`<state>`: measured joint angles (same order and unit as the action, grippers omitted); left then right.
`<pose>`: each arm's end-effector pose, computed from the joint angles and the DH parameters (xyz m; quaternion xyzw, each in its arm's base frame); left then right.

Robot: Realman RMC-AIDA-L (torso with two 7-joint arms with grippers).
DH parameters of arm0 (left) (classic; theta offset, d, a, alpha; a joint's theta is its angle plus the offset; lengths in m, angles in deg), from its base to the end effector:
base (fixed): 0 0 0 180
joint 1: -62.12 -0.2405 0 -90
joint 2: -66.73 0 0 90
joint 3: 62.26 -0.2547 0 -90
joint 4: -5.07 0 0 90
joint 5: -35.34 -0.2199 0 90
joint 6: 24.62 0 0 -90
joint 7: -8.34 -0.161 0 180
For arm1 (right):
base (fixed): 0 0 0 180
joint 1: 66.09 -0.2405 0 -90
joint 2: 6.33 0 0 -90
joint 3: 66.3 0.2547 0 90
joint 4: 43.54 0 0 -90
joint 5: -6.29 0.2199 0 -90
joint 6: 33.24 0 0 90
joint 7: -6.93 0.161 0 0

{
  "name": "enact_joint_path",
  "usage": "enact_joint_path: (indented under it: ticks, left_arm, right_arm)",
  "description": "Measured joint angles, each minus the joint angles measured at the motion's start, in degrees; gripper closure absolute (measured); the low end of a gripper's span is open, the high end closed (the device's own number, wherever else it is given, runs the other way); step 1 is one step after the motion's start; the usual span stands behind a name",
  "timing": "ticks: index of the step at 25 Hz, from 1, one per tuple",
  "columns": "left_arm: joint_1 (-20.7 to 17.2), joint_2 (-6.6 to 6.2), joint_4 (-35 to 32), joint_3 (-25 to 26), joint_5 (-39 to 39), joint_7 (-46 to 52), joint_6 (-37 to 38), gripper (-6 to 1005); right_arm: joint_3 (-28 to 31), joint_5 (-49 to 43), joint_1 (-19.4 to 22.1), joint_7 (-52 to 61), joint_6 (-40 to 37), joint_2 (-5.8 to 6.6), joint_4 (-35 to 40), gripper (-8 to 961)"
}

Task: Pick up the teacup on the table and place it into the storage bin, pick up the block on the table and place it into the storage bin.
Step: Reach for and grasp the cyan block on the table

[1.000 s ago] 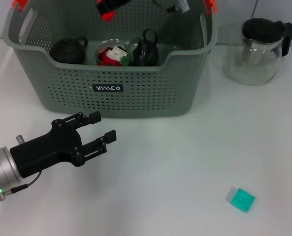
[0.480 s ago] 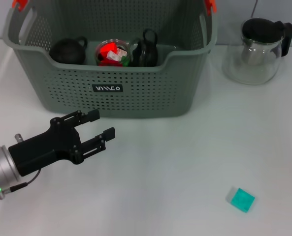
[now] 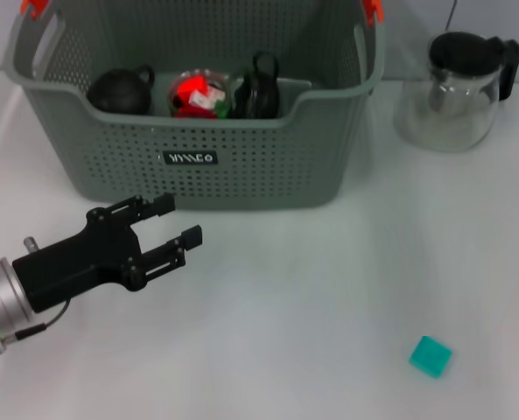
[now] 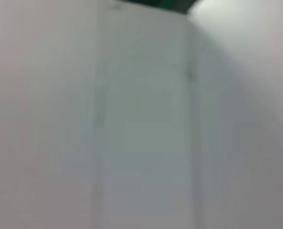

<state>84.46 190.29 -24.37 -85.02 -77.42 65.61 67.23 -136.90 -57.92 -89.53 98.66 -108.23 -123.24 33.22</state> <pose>-0.2993 0.2924 -0.0290 -0.8875 -0.2029 -0.3345 0.2435 0.0661 0.3571 0.0902 -0.8572 0.0121 0.4833 0.1772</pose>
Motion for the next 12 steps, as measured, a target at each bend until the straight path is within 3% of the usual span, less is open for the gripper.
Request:
enact_joint_path:
  ticks: [3, 5, 7, 9, 12]
  left_arm:
    - [-0.05, -0.04, -0.11, -0.01, 0.0, 0.18, -0.03, 323]
    - [0.01, -0.08, -0.05, 0.0, 0.01, 0.19, -0.34, 323]
    - [0.09, -0.13, -0.02, 0.02, 0.0, 0.2, -0.57, 322]
    - [0.19, -0.12, -0.01, -0.01, 0.0, 0.21, -0.63, 322]
    - [0.23, -0.13, 0.0, 0.0, 0.0, 0.21, -0.53, 321]
  right_arm:
    - [4.27, -12.8, -2.39, 14.24, -14.89, 3.21, 3.63, 347]
    - [5.68, -26.09, -5.52, 22.33, -24.28, 4.0, 4.19, 347]
    - [6.18, -40.25, -8.55, 27.7, -30.54, 3.26, 4.25, 346]
    - [6.0, -53.48, -11.35, 32.46, -34.24, 1.78, 4.3, 346]
    - [5.32, -71.87, -15.34, 37.67, -37.44, -1.54, 4.39, 346]
